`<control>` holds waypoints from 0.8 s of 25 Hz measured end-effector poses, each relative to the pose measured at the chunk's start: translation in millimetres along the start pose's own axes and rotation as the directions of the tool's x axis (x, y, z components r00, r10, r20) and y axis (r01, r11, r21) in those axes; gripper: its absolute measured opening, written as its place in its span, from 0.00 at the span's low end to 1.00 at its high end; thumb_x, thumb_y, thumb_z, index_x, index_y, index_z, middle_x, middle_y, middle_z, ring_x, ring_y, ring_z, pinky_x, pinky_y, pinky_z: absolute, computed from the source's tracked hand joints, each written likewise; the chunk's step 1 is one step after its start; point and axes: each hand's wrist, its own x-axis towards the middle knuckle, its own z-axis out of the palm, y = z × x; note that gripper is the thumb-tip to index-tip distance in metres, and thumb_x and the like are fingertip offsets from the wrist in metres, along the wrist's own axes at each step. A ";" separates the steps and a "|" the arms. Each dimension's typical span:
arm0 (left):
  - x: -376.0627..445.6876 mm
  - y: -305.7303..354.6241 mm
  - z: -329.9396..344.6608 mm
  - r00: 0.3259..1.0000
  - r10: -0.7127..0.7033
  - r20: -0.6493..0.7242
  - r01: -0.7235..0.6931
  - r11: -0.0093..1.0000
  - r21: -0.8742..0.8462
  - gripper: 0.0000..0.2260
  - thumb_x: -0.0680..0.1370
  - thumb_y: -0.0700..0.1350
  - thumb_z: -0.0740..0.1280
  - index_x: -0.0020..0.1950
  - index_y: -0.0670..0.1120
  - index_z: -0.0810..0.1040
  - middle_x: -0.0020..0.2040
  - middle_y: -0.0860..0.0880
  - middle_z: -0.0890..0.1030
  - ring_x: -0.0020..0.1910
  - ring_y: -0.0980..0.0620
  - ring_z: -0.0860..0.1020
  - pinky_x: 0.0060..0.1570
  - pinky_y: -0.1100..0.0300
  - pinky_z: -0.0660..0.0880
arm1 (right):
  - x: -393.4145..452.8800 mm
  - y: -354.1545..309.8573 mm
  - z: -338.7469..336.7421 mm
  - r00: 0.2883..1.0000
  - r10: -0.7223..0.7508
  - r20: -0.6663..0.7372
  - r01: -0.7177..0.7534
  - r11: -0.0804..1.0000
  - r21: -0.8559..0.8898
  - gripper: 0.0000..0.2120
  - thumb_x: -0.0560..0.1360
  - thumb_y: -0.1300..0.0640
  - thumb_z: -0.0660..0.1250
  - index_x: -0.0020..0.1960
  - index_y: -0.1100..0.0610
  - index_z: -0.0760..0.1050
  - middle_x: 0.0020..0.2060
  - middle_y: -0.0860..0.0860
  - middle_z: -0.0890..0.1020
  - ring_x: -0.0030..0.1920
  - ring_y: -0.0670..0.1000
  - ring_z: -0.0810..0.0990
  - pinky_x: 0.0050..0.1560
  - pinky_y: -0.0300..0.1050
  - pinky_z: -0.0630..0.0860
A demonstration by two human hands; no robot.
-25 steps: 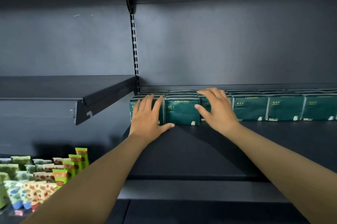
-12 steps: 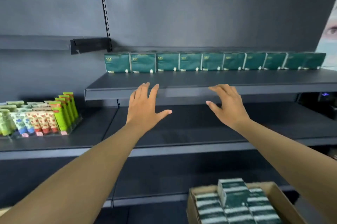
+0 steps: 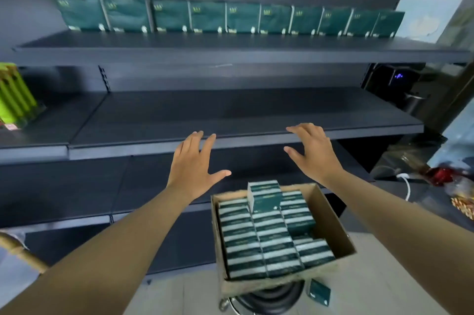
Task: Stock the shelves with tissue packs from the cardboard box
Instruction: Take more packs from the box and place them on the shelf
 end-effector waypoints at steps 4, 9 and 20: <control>-14.9 54.9 72.1 0.992 -0.056 0.114 0.058 0.998 -0.009 0.41 0.73 0.68 0.61 0.78 0.48 0.50 0.77 0.44 0.53 0.76 0.47 0.49 0.73 0.51 0.50 | -28.1 79.7 22.4 0.993 -0.002 0.118 0.001 1.000 0.013 0.22 0.76 0.51 0.65 0.68 0.53 0.68 0.63 0.51 0.71 0.66 0.53 0.65 0.64 0.51 0.62; -29.8 132.3 168.1 0.953 -0.221 0.206 0.222 0.975 0.016 0.42 0.71 0.68 0.64 0.77 0.49 0.55 0.75 0.43 0.58 0.74 0.44 0.56 0.71 0.48 0.56 | -46.6 186.1 62.3 0.949 -0.106 0.298 0.081 0.992 0.094 0.22 0.77 0.51 0.64 0.69 0.51 0.67 0.64 0.50 0.70 0.66 0.52 0.64 0.65 0.48 0.62; -84.5 230.8 337.5 0.753 -0.359 0.551 0.319 0.932 0.171 0.37 0.75 0.70 0.54 0.78 0.56 0.44 0.78 0.46 0.41 0.77 0.46 0.42 0.73 0.49 0.44 | -159.5 301.8 190.2 0.702 -0.252 0.665 -0.112 0.884 0.453 0.15 0.78 0.55 0.63 0.64 0.53 0.74 0.62 0.49 0.75 0.64 0.48 0.70 0.62 0.34 0.62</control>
